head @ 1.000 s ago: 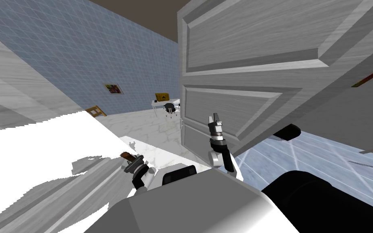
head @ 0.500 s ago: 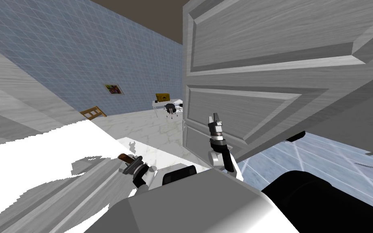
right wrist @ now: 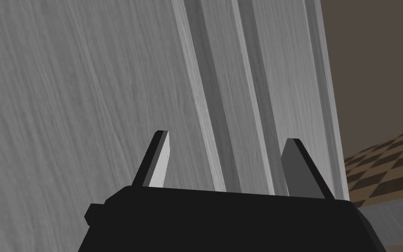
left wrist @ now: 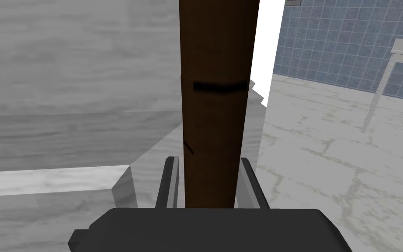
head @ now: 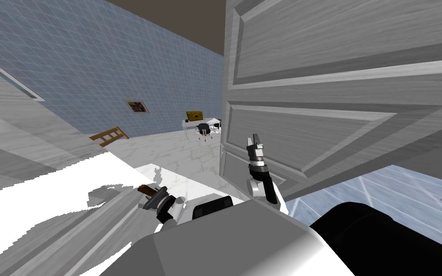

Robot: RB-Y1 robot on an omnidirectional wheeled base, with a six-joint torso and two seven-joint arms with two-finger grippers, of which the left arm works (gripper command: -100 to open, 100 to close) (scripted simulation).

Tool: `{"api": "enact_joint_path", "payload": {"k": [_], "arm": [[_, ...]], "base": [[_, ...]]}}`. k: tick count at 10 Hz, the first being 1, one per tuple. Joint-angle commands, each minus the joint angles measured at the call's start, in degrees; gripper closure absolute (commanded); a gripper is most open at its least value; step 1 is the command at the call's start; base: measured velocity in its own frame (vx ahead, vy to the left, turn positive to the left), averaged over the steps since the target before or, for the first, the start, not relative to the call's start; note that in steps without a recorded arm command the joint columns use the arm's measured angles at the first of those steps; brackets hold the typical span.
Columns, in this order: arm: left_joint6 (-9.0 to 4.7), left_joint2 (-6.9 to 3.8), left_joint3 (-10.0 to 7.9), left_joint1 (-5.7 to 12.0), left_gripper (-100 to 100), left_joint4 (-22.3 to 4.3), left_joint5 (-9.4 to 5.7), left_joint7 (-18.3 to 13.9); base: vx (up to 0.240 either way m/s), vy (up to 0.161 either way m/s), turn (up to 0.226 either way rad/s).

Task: Push the door open

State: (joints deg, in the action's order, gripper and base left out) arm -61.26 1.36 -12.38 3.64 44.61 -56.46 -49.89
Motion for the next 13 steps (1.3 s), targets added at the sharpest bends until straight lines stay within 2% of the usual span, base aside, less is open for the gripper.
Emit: {"api": "enact_joint_path", "payload": {"k": [1,2,4,6,7,8,9,10,11,12,13], "arm": [[-1.7,-1.82,-0.95,1.04,100,-1.85,-0.39,-0.52],[-2.18,-2.25,-1.41,1.06,100,-1.85,-0.87,-0.29],[-3.21,-2.38,-2.41,1.11,100,-1.86,-1.9,0.23],[-3.21,-2.38,-2.41,1.11,100,-1.86,-1.9,0.23],[-4.21,-1.52,-3.37,1.16,100,-1.86,-2.9,0.73],[-4.21,-1.52,-3.37,1.16,100,-1.86,-2.9,0.73],[-4.83,-0.4,-3.97,1.19,100,-1.86,-3.52,1.04],[-5.0,-0.01,-4.13,1.2,100,-1.86,-3.69,1.12],[-4.09,-0.09,-3.59,1.54,100,-1.84,-3.44,1.17],[-4.84,-1.93,-4.68,1.48,100,-2.03,-4.61,1.19],[-4.99,-2.26,-4.96,1.44,100,-2.03,-4.92,1.26]], "base": [[0.109,0.14,0.025],[0.123,0.136,0.076],[0.131,0.138,0.077],[0.108,0.082,0.024],[0.15,0.089,0.097],[0.172,0.072,0.051],[0.19,0.062,0.062],[0.167,0.052,0.093],[0.069,0.018,0.013],[0.123,0.09,0.023],[0.152,0.097,0.043]]}}
